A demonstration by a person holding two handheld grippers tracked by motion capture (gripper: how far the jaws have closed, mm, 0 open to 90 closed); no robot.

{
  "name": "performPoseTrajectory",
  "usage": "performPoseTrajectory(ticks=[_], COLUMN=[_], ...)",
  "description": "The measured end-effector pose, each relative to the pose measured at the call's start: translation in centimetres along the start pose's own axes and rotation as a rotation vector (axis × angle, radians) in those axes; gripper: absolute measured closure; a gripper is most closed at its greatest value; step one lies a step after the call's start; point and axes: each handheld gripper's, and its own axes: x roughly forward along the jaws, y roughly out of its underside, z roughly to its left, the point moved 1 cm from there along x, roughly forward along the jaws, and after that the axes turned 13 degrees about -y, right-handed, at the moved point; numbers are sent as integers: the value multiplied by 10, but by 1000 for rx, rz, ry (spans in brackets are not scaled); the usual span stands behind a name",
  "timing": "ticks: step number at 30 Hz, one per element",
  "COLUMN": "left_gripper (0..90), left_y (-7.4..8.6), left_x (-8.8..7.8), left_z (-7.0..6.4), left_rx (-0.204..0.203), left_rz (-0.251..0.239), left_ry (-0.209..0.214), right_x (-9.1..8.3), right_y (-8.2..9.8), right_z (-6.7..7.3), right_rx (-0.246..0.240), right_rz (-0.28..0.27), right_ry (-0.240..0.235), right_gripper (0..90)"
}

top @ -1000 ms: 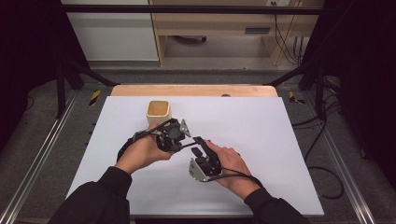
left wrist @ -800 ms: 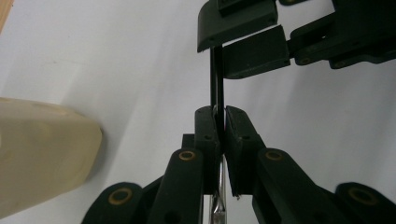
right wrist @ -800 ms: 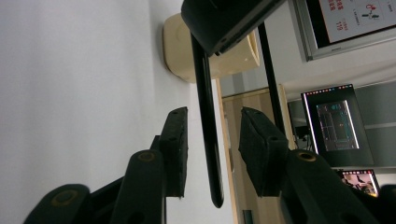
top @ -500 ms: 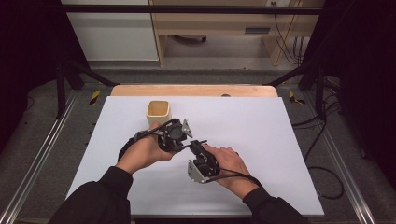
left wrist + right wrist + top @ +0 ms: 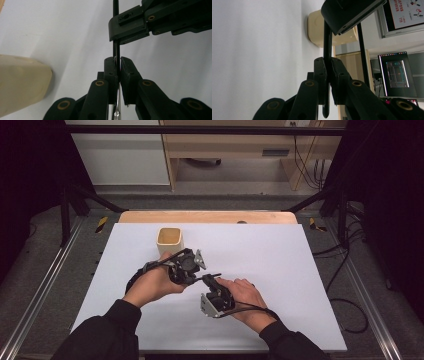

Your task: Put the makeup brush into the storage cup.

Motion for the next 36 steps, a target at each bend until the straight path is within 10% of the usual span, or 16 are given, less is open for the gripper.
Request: performPoseTrajectory(ticks=[15,21,25,36], left_gripper=[451,380,313,102], left_y=[34,53,62,79], left_x=[-20,-21,-23,-33], left_z=[27,35,38,32], left_rx=[-217,-269,-291,-414], left_rz=[-219,-211,-213,-419], left_ry=[-133,-175,-286,-362], right_x=[-2,-6,-9,-12], right_y=[25,38,49,58], right_z=[3,2,0,-9], right_rx=[62,153,190,395], right_rz=[23,28,26,-72], right_ry=[-3,19,31,33], right_gripper=[840,839,839,839])
